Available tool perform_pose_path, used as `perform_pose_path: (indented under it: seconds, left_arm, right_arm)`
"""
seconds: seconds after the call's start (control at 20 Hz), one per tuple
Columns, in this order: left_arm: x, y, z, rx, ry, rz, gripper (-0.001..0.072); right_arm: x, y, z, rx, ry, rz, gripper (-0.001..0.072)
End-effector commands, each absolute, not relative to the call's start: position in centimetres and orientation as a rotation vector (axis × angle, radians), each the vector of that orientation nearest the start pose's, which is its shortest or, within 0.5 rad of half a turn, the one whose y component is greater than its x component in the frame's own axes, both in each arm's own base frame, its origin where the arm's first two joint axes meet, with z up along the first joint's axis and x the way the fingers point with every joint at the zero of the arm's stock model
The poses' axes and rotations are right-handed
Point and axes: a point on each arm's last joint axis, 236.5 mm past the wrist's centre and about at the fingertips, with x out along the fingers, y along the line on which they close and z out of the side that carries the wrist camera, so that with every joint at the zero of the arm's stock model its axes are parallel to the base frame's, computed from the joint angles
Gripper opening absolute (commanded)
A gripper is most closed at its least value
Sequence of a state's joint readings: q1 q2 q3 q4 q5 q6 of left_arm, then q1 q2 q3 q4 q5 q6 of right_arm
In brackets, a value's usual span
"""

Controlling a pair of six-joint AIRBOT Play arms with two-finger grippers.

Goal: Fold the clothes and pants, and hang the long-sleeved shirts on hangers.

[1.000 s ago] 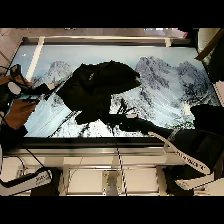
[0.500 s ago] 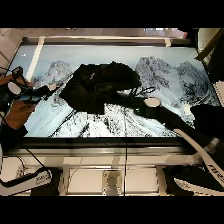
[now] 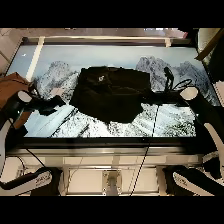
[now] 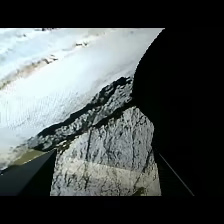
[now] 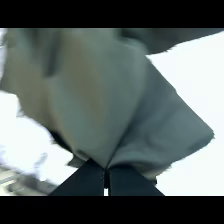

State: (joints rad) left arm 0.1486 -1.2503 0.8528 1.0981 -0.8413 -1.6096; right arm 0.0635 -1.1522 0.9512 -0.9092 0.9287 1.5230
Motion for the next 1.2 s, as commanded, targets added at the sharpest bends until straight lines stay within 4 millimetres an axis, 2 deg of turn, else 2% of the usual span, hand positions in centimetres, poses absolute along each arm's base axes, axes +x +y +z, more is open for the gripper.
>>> perform_pose_path:
  seconds: [0.0, 0.05, 0.1, 0.2, 0.25, 0.4, 0.5, 0.6, 0.65, 0.75, 1.0, 1.15]
  left_arm:
    - [39.3, -4.7, -4.7, -0.714, 1.079, 0.025, 0.0690]
    - [39.8, -5.4, -4.3, -0.722, 1.055, 0.014, 0.0690]
    - [39.8, -6.6, -4.2, -0.725, 1.059, -0.009, 0.0691]
    - [39.4, -8.9, -4.5, -0.707, 1.086, -0.054, 0.0691]
    - [39.5, -9.7, -4.6, -0.693, 1.081, -0.067, 0.0690]
    - [41.5, -9.7, -4.7, -0.691, 0.999, -0.046, 0.0690]
    - [42.1, -9.5, -5.3, -0.709, 0.986, -0.025, 0.0690]
    - [42.4, -9.2, -5.8, -0.709, 0.983, -0.011, 0.0690]
    - [42.6, -9.1, -5.9, -0.709, 0.975, -0.007, 0.0690]
    - [42.6, -9.2, -6.1, -0.717, 0.978, -0.004, 0.0690]
    - [41.4, -9.9, -7.0, -0.717, 1.044, -0.020, 0.0690]
    - [39.1, -10.6, -8.0, -0.679, 1.152, -0.053, 0.0690]
  right_arm:
    - [37.5, 9.5, -0.7, 0.518, 1.207, 0.190, 0.0176]
    - [37.5, 9.5, -1.7, 0.525, 1.234, 0.183, 0.0424]
    - [37.4, 9.5, -2.6, 0.528, 1.256, 0.178, 0.0461]
    - [37.7, 9.1, -2.6, 0.532, 1.245, 0.167, 0.0461]
    - [37.9, 8.5, -1.6, 0.535, 1.217, 0.160, 0.0461]
    - [37.1, 5.0, 3.0, 0.484, 1.104, 0.115, 0.0461]
    - [34.5, 1.8, 5.4, 0.402, 1.088, 0.054, 0.0461]
    - [31.2, -0.6, 6.6, 0.313, 1.120, -0.011, 0.0461]
    - [30.2, -1.0, 7.0, 0.290, 1.127, -0.024, 0.0460]
    - [29.6, -0.9, 7.8, 0.284, 1.101, -0.022, 0.0460]
    - [30.7, -0.8, 8.8, 0.298, 1.026, -0.017, 0.0459]
    - [28.4, 0.0, 7.7, 0.298, 1.110, 0.002, 0.0459]
